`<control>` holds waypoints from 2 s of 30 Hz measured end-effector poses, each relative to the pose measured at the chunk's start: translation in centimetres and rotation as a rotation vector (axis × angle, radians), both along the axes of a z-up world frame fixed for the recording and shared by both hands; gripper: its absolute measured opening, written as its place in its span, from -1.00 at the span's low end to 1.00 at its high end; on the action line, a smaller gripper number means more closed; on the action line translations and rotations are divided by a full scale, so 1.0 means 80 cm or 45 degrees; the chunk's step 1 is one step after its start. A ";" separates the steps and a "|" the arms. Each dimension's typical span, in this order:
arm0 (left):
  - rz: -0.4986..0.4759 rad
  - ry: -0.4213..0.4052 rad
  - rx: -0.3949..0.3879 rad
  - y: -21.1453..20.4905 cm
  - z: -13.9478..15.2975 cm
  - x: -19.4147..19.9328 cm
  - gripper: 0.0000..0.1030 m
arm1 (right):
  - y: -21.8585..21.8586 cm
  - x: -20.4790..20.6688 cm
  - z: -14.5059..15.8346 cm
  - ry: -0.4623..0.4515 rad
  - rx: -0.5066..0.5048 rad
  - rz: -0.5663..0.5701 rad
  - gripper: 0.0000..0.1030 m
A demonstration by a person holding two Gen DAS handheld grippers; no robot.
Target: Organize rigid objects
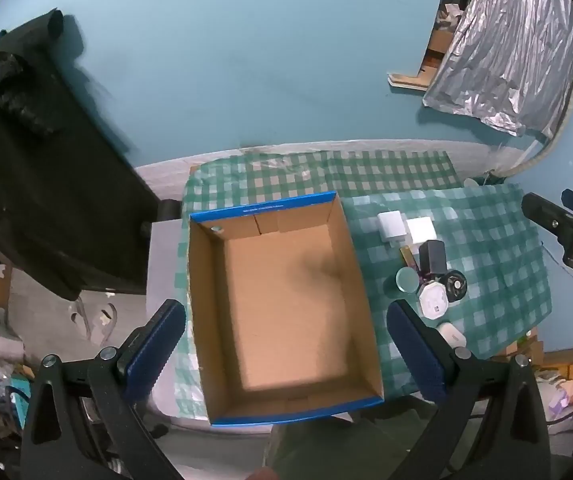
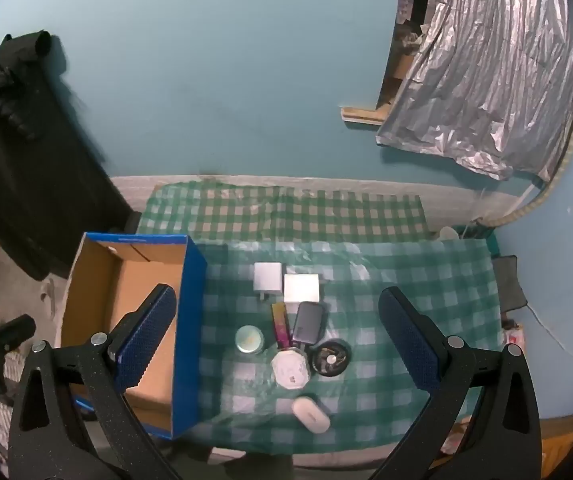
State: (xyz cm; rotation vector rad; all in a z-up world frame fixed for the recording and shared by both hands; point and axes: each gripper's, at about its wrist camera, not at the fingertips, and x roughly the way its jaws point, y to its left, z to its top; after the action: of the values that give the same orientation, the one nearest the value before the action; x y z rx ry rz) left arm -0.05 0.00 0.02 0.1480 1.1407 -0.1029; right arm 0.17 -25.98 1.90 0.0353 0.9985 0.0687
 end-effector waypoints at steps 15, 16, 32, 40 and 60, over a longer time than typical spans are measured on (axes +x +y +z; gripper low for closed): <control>-0.004 0.012 -0.021 -0.003 0.000 -0.009 0.97 | 0.001 -0.001 0.000 0.002 -0.008 0.010 0.97; -0.002 0.010 -0.018 -0.003 0.001 -0.010 0.97 | 0.000 -0.001 0.001 0.004 -0.006 0.012 0.97; 0.005 0.026 -0.015 0.001 -0.002 -0.003 0.97 | 0.010 0.003 -0.007 0.004 -0.010 0.033 0.97; 0.008 0.024 -0.014 0.000 -0.002 -0.003 0.97 | 0.010 0.003 -0.008 0.003 -0.008 0.033 0.97; 0.003 0.027 -0.013 0.004 -0.007 -0.004 0.97 | 0.016 0.006 -0.011 0.009 -0.011 0.039 0.97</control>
State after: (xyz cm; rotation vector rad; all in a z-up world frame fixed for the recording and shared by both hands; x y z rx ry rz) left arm -0.40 0.31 -0.56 0.1365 1.1616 -0.1082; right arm 0.63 -24.68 0.98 0.0123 1.0063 0.0922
